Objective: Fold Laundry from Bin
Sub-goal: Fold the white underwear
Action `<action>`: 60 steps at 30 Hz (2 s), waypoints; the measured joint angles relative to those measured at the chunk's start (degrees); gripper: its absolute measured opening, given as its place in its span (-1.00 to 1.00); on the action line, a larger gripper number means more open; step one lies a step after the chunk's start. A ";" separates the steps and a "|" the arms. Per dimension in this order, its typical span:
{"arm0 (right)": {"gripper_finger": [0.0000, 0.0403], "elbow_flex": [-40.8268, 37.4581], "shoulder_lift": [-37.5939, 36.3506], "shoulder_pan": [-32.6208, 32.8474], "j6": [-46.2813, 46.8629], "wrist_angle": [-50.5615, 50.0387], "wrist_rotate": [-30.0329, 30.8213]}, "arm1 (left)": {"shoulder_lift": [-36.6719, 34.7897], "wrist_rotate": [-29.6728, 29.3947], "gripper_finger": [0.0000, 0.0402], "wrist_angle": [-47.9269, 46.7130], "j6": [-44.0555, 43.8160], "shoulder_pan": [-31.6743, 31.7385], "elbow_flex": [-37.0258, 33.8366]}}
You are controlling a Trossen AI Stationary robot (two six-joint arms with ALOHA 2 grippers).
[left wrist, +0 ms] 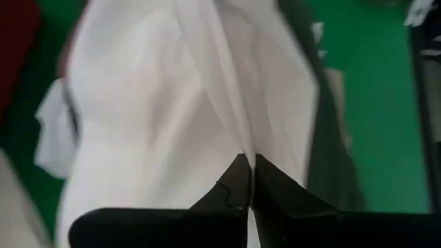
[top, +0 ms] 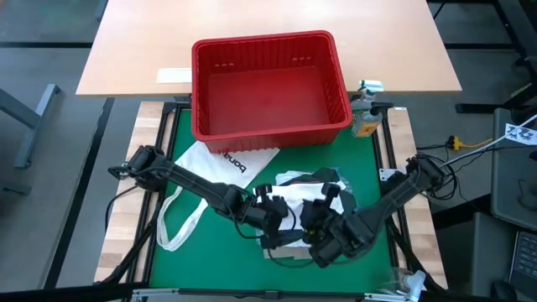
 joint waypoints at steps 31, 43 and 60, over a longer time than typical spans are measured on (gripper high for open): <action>-0.99 0.00 0.02 -8.65 -0.56 -6.81 -5.47 | -0.96 -0.02 -0.87 -6.58 -0.02 8.63 0.02; -0.99 0.00 0.04 -8.94 -0.53 -6.75 -5.99 | -0.96 -0.28 -0.87 -6.56 5.75 8.54 0.01; -0.68 0.00 0.04 -8.96 -0.46 -6.71 -6.14 | -0.96 -1.50 -0.36 -9.40 4.10 9.01 -0.01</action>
